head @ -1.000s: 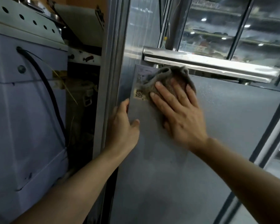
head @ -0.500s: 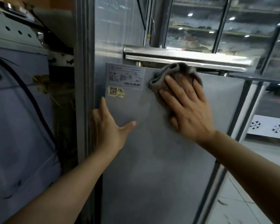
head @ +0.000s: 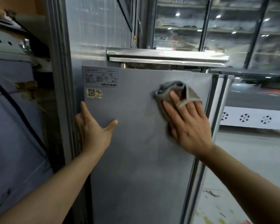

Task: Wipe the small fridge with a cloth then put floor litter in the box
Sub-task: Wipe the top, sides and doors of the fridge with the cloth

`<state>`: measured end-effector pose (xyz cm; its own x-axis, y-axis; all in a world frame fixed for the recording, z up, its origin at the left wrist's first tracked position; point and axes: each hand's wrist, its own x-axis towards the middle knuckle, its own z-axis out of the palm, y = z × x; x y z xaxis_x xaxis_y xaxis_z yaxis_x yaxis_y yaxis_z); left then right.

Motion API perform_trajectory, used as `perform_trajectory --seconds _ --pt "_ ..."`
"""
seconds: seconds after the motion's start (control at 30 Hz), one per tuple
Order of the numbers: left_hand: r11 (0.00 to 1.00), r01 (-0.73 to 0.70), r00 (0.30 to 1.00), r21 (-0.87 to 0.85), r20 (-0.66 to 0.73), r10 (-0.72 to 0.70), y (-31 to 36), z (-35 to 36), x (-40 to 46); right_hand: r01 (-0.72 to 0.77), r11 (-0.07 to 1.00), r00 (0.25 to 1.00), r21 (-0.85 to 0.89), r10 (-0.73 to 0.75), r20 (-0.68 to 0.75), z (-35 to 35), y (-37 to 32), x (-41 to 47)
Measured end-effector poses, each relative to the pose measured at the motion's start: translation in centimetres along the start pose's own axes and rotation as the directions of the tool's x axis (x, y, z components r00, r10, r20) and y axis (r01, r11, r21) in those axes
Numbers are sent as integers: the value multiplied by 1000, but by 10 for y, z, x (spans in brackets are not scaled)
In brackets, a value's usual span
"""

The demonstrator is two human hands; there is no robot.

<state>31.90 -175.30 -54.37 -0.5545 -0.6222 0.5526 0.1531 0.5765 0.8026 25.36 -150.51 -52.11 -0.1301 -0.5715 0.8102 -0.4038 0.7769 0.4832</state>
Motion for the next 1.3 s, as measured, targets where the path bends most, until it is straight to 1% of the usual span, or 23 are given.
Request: perform_trajectory --seconds 0.07,0.13,0.2,0.3,0.33,0.37,0.4,0.43,0.5,0.53,0.6,0.7,0.77,0.83,0.9,1.0,1.07,1.1,1.2,1.3 --pt "1000 8 1000 0 -7 -8 -1 1 0 -123 992 987 1 123 -100 0 7 17" --pt "1000 4 1000 3 -18 -4 -2 2 0 -214 976 964 26 215 -155 10 -4 5" --pt "1000 -3 1000 10 -27 4 -3 2 0 -248 968 961 48 252 -111 21 -29 -38" --pt "1000 -6 999 7 -32 6 -3 3 0 -148 989 987 25 147 61 27 -53 -102" --pt "1000 -10 999 3 -33 10 -3 3 0 -118 993 989 22 115 90 27 -50 -109" --pt "1000 -13 999 -2 -33 13 -3 3 -1 -121 992 988 29 118 95 24 -44 -106" --pt "1000 -15 999 -4 -33 15 -3 3 -2 -166 986 984 32 163 74 19 -35 -96" --pt "1000 -16 999 -3 -35 16 -4 3 -2 -242 970 970 28 242 29 13 -25 -81" --pt "1000 -16 999 2 -38 16 -5 4 -2 -398 917 913 8 397 -99 -2 0 -43" --pt "1000 -16 999 4 -38 16 -5 3 -2 -438 899 887 5 433 -159 -8 11 -25" --pt "1000 -25 999 15 -39 25 -7 3 -1 -463 886 861 21 455 -226 -16 29 7" --pt "999 -37 998 29 -42 38 -10 3 0 -494 862 825 117 507 -250 -17 37 24" --pt "999 -35 998 28 -44 36 -12 3 1 -519 840 804 161 543 -242 -9 29 9" --pt "999 -31 998 29 -48 33 -12 4 1 -527 837 810 151 548 -210 4 10 -29" --pt "999 -31 998 29 -53 33 -12 4 0 -532 833 826 149 550 -127 16 -16 -73" --pt "999 -35 998 28 -55 37 -11 4 -1 -592 783 798 190 602 6 20 -36 -109" --pt "999 -38 998 27 -55 40 -12 5 -3 -625 739 771 250 636 48 9 -30 -96" --pt "999 -39 998 29 -54 40 -13 5 -5 -635 722 758 276 651 41 2 -21 -81" --pt "999 -32 999 32 -30 33 -27 6 -14 -637 696 719 331 692 -70 -16 13 -24" --pt "999 -21 1000 35 -17 22 -44 8 -25 -660 619 634 426 763 -125 -20 28 6"
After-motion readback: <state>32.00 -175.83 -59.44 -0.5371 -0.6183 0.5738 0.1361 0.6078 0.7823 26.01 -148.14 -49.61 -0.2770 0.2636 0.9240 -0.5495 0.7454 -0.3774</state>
